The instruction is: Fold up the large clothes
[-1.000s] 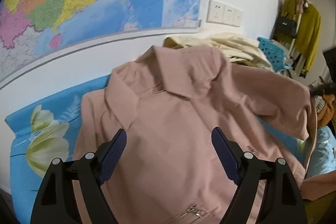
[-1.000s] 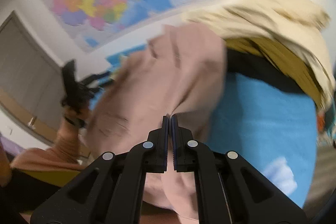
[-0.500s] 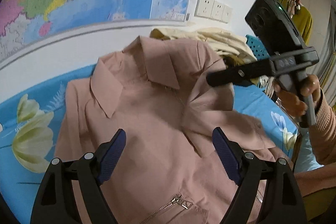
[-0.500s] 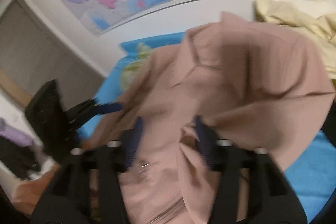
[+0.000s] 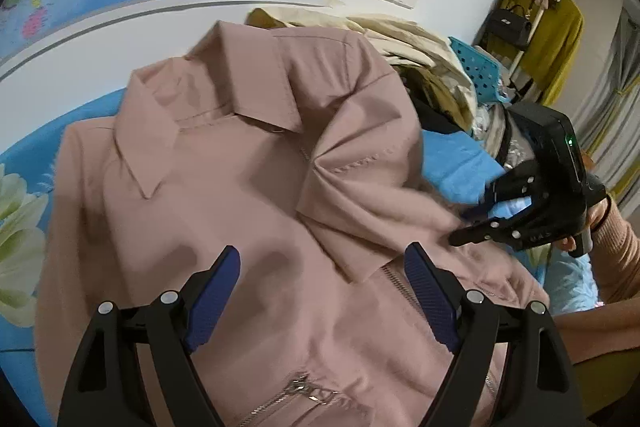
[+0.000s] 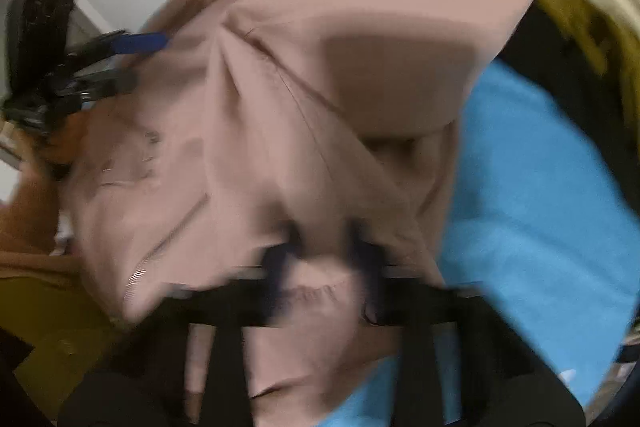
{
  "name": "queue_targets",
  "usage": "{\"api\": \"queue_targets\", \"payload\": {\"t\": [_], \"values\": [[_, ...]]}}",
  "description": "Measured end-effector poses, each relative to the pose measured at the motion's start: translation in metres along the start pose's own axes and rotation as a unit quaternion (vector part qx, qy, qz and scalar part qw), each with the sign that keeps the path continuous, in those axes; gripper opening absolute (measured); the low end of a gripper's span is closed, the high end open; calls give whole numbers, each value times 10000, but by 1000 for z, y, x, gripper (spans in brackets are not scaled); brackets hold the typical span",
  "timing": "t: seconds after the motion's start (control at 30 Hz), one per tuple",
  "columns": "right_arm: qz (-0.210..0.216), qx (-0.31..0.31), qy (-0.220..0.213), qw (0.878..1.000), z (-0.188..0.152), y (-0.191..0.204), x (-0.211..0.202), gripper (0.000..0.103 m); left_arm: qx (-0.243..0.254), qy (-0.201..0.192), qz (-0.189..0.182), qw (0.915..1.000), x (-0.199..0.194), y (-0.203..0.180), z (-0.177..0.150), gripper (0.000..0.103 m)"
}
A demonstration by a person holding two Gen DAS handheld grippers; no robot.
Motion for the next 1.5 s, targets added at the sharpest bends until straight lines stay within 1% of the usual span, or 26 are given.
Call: {"api": "queue_targets", "payload": {"t": [0.07,0.13,0.2,0.27,0.33,0.43,0.5,0.57,0.6,0.63,0.67,0.73,0.8,0.83,0.9,0.97,1.0,1.07,1.1,1.13,1.23,1.3,1.37,1.43,1.47,1.5], "values": [[264,-171,-320,9990,2,18,-16,6,9,21,-84,10000,-2,-2,-1,81],[990,-323,-795,9914,9,42,-38,6,44,-49,-123,9999,-10,-2,0,81],[1499,-445,-992,9827,20,65,-41,6,74,-176,-20,9998,-21,-1,3,81],[2005,-485,-996,9734,35,84,-25,6,154,-317,235,9991,-34,3,8,81],[2123,-521,-817,9724,46,95,2,16,135,-370,379,9985,-45,9,11,81],[1933,-551,-321,9791,52,101,39,31,108,-279,610,9977,-51,18,10,81],[1620,-621,-310,9843,49,94,40,33,74,-105,565,9983,-46,21,4,81],[1482,-503,-659,9855,44,72,18,42,84,166,466,9987,-35,19,-9,81],[1289,-416,-867,9870,44,63,6,54,98,268,393,9988,-30,18,-14,81],[966,-306,-1150,9882,43,50,-9,62,120,474,280,9984,-20,15,-21,81],[424,-167,-1484,9879,43,31,-27,64,139,644,227,9976,-12,12,-26,81],[-126,207,-1738,9845,45,3,-43,73,229,1116,161,9934,11,5,-36,81],[-772,676,-1831,9777,50,-33,-49,75,290,1466,139,9887,27,1,-42,81],[-1022,826,-1813,9746,53,-47,-47,84,325,1569,166,9869,32,0,-44,78],[-1180,1083,-1685,9726,60,-71,-35,93,445,1641,245,9851,36,-2,-44,54],[-746,1359,-1535,9759,61,-95,-18,90,500,1622,377,9848,33,0,-41,7],[-625,1416,-1517,9762,62,-101,-15,85,485,1574,484,9852,30,5,-35,2],[-345,1429,-1567,9766,67,-103,-12,62,386,1344,740,9874,19,18,-23,3],[-123,1388,-1546,9781,70,-101,-7,32,412,1245,901,9873,15,23,-18,3],[-81,1362,-1544,9785,73,-98,-9,10,415,1091,1082,9872,9,29,-10,3],[-297,1161,-1763,9770,77,-90,-31,5,304,664,1570,9849,-12,49,14,2],[-510,1120,-1960,9729,77,-92,-52,4,392,299,2225,9737,-23,58,30,2],[-620,1102,-2161,9682,75,-98,-70,4,297,29,2398,9704,-31,70,44,3],[-837,1109,-1988,9701,76,-105,-66,4,133,152,1995,9797,-29,80,49,21],[-936,1122,-1808,9726,75,-108,-59,4,41,227,1620,9865,-27,83,47,41],[-1062,1149,-1612,9744,72,-112,-50,5,78,247,1472,9888,-25,81,42,46]]}}
Point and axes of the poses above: each gripper's, at about its wrist camera, not at the fingertips, and x roughly the way its jaws point, y to its left, z to its top, the point moved 1 cm from there along x, roughly the way its jaws point, and after that the axes turned 6 degrees about -x, right-handed, at the moved point
